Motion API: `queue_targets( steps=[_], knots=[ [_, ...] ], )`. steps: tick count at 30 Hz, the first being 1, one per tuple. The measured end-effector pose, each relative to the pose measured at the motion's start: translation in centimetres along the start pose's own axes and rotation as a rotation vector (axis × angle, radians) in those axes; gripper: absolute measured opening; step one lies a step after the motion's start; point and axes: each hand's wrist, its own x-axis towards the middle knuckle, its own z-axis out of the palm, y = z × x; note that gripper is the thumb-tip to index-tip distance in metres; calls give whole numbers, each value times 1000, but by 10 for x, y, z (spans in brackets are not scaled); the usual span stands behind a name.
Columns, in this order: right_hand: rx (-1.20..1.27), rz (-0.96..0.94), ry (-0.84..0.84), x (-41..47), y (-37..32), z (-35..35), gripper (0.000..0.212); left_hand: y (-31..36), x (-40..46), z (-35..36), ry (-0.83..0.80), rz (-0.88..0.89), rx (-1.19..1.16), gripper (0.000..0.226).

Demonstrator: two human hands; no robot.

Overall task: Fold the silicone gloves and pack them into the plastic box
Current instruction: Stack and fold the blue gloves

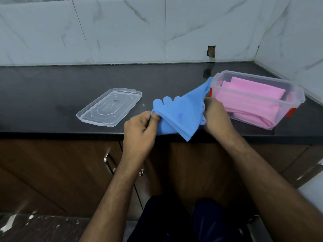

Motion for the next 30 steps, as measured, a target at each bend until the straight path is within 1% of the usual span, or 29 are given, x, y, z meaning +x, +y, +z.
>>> queue_targets(
  steps=[2,4,6,8,11,15,17,20,22,23,24,26,28,30],
  knots=[
    [-51,36,-17,13,-2,2,28,2,15,1,-14,-148,-13,53],
    [-49,101,-16,23,1,5,42,4,29,2,-48,-293,-13,51],
    [-73,166,-16,31,5,10,58,3,41,3,-76,-422,-23,46],
    [-88,215,-35,39,5,12,59,3,49,2,-103,-528,-66,31],
    [-130,280,-49,46,4,14,54,1,57,0,-143,-601,-117,26],
    [-82,303,-18,43,7,18,57,0,54,0,-148,-576,-104,28],
    [-37,267,11,38,9,18,60,-1,51,1,-150,-536,-105,28],
    [62,133,159,24,8,15,57,2,48,2,-112,-481,-79,34],
    [121,70,267,10,10,14,43,2,46,4,-80,-448,-51,41],
    [116,39,305,1,10,16,37,2,45,4,-61,-432,-31,44],
    [74,-7,326,-8,11,18,36,2,43,4,-41,-413,-10,47],
    [-63,-86,341,-23,15,22,34,2,40,5,-1,-362,39,50],
    [-137,-100,352,-31,17,25,30,3,36,5,28,-321,53,49],
    [-151,-91,341,-34,18,23,27,5,31,4,60,-296,31,49]
  ],
)
